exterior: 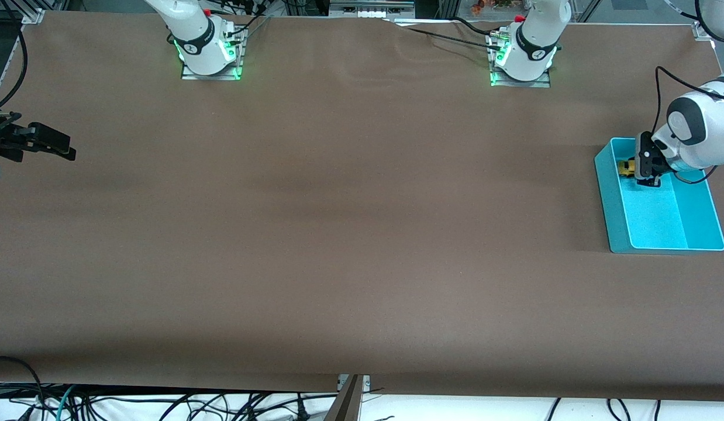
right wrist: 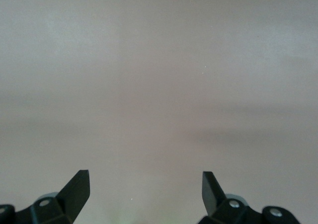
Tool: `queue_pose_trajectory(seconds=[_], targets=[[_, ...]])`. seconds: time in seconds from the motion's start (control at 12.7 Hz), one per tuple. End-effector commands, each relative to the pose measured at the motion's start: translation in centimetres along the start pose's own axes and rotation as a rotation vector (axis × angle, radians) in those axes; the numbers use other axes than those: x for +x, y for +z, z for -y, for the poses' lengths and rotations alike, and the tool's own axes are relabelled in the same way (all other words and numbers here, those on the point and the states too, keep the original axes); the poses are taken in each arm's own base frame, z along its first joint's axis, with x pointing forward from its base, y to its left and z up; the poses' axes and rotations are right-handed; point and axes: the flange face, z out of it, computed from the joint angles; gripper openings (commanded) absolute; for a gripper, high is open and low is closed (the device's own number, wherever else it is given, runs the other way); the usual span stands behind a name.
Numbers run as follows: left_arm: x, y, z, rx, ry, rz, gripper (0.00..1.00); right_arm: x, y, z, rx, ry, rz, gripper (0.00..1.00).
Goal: Wind and store yellow beetle car
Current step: 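Carry the car with the left gripper into the blue box, then open the left gripper to drop the car in the box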
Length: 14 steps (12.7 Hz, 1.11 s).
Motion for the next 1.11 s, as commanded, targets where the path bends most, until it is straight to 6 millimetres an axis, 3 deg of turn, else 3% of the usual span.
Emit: queue_pose_trajectory(seconds=[0.0,0.16,0.39,0.47,0.71,0.79,1.03], targets=[[-0.5,-0.4,0.3,0.004,0.006,0.005,1.00,-0.2,-0.1,-0.3,0.012,0.007,-0.007,1.00],[-0.4,-2.1,1.0,0.030,0.013,0.018,1.00,-0.2,-0.1,-0.2,0.012,0.004,-0.007,1.00],[3.1,-7.7,3.5,0.128,0.087,0.056,1.00,-0.2,-0.1,-0.2,0.014,0.007,-0.007,1.00],[4.6,-10.5,4.0,0.172,0.106,0.074,1.00,-0.2,-0.1,-0.2,0.014,0.007,-0.007,1.00],[7.7,-17.5,3.8,0.214,-0.020,0.027,1.00,-0.2,-0.1,-0.2,0.013,0.005,-0.006,1.00],[10.3,-19.5,4.5,0.211,-0.046,0.017,1.00,-0.2,-0.1,-0.2,0.012,0.004,-0.007,1.00],[13.8,-24.4,6.3,0.211,-0.239,-0.015,1.00,-0.2,-0.1,-0.2,0.014,0.007,-0.007,1.00]])
